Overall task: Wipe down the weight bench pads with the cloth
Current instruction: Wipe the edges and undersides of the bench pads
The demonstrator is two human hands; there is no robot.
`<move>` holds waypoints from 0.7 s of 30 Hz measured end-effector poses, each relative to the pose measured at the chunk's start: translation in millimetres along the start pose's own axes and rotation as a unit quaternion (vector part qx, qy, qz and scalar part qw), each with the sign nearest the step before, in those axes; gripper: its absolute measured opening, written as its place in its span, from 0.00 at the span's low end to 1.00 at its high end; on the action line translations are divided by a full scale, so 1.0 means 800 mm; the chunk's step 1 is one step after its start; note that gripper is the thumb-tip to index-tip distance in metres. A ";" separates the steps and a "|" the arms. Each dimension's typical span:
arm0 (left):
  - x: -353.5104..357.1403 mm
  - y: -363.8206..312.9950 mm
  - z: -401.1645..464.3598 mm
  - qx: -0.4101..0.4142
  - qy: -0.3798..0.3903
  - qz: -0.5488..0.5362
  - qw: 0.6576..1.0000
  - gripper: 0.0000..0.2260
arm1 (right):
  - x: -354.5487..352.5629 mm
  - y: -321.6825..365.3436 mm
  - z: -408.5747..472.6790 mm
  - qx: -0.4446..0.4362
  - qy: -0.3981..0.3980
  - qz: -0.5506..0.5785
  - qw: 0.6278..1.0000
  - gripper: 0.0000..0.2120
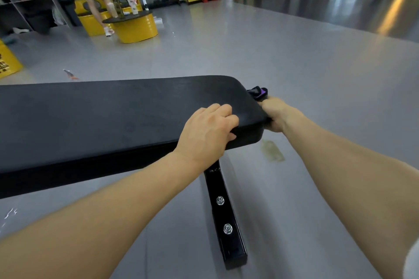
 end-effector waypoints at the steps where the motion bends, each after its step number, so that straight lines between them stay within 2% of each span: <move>1: 0.000 -0.001 0.000 0.001 0.001 0.003 1.000 0.09 | -0.001 -0.008 -0.008 0.006 0.006 0.002 1.000 0.09; 4: -0.001 -0.004 0.001 -0.001 0.008 0.006 1.000 0.08 | -0.007 -0.026 -0.033 0.015 0.008 0.013 1.000 0.13; 8: 0.002 -0.002 0.001 -0.012 0.011 0.000 1.000 0.06 | -0.015 -0.034 -0.064 0.026 0.003 0.036 0.999 0.12; 16: 0.005 0.000 -0.002 -0.037 0.040 -0.008 0.998 0.03 | -0.015 -0.030 -0.127 0.047 -0.080 -0.036 0.995 0.10; 18: 0.003 0.000 0.000 -0.039 0.062 -0.001 0.997 0.01 | -0.009 -0.028 -0.148 0.080 -0.094 -0.038 0.992 0.10; 21: -0.008 0.001 0.006 -0.063 0.145 -0.022 0.987 0.10 | 0.009 -0.013 -0.184 0.131 -0.071 -0.045 0.988 0.08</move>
Point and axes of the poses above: each hand's wrist, its own z-axis towards the middle knuckle, its own x-axis out of the palm, y = z × x, the point moved 6 cm from there along z, towards the middle knuckle, and after that the axes turned 14 degrees about -z, right-handed, at the moved point
